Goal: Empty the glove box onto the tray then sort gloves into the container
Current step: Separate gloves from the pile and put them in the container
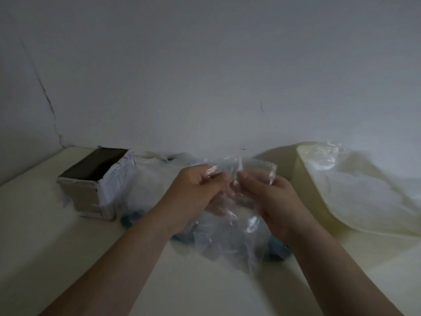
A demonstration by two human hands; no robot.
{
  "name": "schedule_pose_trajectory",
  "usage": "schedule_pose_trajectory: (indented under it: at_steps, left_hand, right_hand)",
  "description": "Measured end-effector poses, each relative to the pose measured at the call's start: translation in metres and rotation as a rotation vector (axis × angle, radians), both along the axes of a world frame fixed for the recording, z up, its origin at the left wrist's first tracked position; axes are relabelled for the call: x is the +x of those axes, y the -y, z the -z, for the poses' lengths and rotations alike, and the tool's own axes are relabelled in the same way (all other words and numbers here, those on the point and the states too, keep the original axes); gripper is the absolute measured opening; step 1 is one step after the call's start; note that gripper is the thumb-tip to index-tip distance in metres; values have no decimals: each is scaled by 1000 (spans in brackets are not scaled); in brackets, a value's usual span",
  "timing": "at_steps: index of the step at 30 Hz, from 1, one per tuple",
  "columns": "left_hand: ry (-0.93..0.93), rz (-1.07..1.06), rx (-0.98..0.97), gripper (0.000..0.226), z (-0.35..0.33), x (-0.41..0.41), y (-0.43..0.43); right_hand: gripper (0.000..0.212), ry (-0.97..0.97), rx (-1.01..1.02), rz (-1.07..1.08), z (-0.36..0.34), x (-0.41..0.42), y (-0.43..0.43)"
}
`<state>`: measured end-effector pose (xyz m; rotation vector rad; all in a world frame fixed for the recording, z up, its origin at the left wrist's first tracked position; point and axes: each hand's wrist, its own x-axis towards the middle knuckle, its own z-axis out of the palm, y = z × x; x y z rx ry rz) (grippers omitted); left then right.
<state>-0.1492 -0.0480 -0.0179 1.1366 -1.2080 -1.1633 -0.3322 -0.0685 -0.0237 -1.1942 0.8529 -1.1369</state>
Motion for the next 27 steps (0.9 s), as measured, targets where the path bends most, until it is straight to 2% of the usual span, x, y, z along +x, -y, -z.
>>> schedule_pose_trajectory:
  at_steps: [2, 3, 4, 6, 8, 10, 15, 19, 21, 24, 25, 27]
  left_hand:
    - [-56, 49, 59, 40, 1, -2, 3]
    - [-64, 58, 84, 36, 3, 0, 6]
    - [3, 79, 78, 26, 6, 2, 6]
    - [392, 169, -9, 25, 17, 8, 4]
    - [826, 332, -65, 19, 27, 8, -1]
    - [968, 400, -99, 10, 35, 8, -3]
    - [990, 271, -178, 35, 41, 13, 7]
    - [939, 245, -171, 8, 35, 18, 8]
    - [875, 201, -191, 8, 28, 20, 9]
    - [685, 51, -198, 12, 15, 25, 9]
    - [561, 1, -156, 14, 10, 26, 8]
    - [195, 3, 13, 18, 5, 25, 9]
  right_hand:
    - [28, 27, 28, 171, -5, -3, -1]
    - [23, -37, -1, 257, -11, -6, 0]
    - [18, -146, -54, 323, -18, -11, -2]
    - [16, -403, -183, 344, -30, -22, -4]
    - [18, -621, -299, 223, -41, -29, -9]
    - [18, -765, -360, 76, -45, -30, -16]
    - [15, -916, -394, -229, -52, -26, -26]
    - [11, -967, -335, -421, -55, -28, -29]
    - [10, -983, -362, -453, -56, -32, -28]
    - [8, -1010, -418, -476, -58, -38, -27]
    - [9, -989, -443, -454, -58, -39, -24]
    - [8, -909, -492, -356, -56, -39, -22]
